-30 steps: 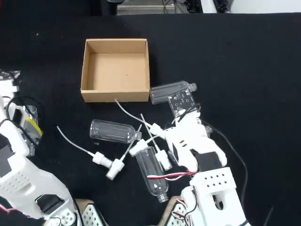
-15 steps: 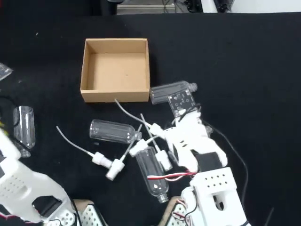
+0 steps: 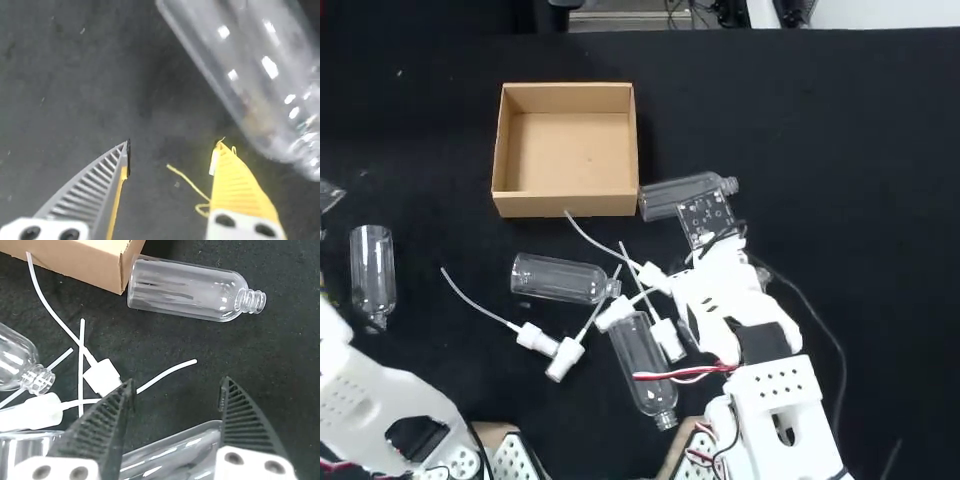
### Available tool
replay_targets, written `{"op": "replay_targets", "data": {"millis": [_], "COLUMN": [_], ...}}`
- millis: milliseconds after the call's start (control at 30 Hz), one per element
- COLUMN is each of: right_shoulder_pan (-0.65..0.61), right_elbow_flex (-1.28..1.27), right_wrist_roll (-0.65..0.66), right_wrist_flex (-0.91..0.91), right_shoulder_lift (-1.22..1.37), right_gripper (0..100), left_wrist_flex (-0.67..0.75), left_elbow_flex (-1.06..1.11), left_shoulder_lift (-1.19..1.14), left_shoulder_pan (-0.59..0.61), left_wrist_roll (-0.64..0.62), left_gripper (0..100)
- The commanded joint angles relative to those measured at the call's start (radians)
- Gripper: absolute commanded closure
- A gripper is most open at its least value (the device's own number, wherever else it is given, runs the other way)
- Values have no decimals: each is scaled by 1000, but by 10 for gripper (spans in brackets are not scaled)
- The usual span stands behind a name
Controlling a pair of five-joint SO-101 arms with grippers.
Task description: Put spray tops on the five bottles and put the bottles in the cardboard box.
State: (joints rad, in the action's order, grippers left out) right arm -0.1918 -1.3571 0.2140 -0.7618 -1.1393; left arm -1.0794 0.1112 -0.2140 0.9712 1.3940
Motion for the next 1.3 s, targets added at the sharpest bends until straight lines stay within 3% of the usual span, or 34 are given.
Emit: {"op": "replay_targets", "data": {"millis": [0,167,367,500,633,867,1033,1267], "right_shoulder_pan": [-8,-5,-6,-5,-5,-3,-3,-3], "right_elbow_flex": [7,7,7,7,7,7,7,7], "right_wrist_roll": [-5,-5,-5,-5,-5,-5,-5,-5], "right_wrist_flex": [23,23,23,23,23,23,21,23], "right_shoulder_lift": [-25,-25,-25,-25,-25,-25,-25,-25], "right_gripper": [754,754,754,754,754,754,754,754], "left_wrist_flex": [-80,-123,20,-32,-146,-292,-288,-322], "left_elbow_flex": [5,105,208,163,73,54,42,39], "left_shoulder_lift": [126,190,206,218,295,376,379,379], "left_shoulder_pan": [-94,-180,-236,-236,-231,-321,-354,-206], "left_wrist_roll": [-140,-213,-414,-456,-345,-23,14,273], "left_gripper": [747,747,747,747,747,736,672,677]}}
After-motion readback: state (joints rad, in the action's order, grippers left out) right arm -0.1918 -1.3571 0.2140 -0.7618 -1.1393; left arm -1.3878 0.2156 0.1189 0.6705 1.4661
